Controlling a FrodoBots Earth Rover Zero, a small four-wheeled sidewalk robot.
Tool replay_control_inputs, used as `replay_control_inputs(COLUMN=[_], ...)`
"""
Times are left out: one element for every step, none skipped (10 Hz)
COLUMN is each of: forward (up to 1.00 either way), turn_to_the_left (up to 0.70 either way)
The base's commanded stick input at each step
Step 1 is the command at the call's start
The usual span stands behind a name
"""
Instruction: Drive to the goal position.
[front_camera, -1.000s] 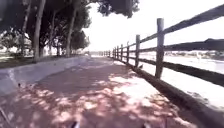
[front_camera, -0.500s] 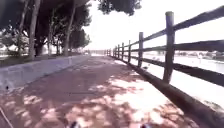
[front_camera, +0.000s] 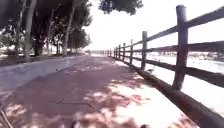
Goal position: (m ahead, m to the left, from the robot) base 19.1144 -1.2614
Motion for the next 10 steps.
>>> replay_control_inputs(forward=[0.70,0.70,0.70,0.70,0.70,0.70,0.70,0.70,0.70,0.70], turn_to_the_left=[0.00,0.00,0.22,0.35,0.35,0.35,0.00,0.00,0.00,0.00])
